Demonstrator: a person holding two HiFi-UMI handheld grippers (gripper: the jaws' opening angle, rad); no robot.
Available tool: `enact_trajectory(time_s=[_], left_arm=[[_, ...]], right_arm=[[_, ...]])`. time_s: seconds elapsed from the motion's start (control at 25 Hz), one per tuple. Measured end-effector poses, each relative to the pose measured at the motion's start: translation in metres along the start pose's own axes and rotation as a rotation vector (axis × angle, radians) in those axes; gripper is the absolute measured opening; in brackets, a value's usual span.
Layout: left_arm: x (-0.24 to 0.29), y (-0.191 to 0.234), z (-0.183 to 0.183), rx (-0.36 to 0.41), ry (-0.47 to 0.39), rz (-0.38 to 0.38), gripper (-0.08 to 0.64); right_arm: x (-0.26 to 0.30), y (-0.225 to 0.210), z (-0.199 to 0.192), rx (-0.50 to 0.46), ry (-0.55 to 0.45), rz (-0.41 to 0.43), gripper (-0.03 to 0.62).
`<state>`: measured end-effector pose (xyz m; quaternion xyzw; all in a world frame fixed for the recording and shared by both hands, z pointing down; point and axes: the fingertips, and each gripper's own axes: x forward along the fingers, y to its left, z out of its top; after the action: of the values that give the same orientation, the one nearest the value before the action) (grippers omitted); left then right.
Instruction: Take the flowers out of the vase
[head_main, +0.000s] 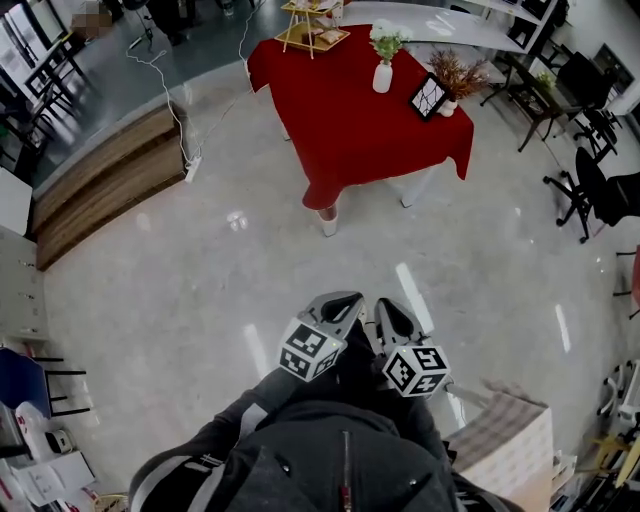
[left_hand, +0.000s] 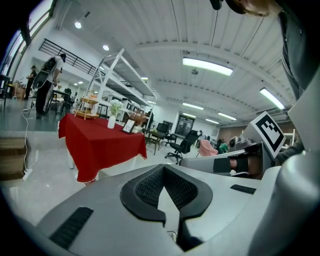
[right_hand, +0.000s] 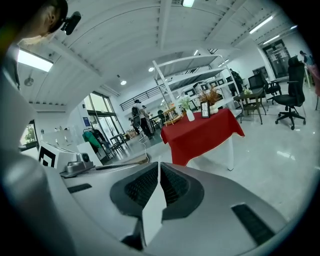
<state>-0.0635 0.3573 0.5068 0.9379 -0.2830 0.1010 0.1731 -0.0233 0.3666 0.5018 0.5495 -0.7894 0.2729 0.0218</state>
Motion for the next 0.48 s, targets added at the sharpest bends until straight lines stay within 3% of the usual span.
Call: enact_trajectory(time_s=[0.48], left_arm=[[0.069, 0.051, 0.033, -0.010, 0.021, 0.020, 0.009]], right_arm=[[0.065, -0.052, 0.048, 0.057, 0.013, 0.004, 0.018]])
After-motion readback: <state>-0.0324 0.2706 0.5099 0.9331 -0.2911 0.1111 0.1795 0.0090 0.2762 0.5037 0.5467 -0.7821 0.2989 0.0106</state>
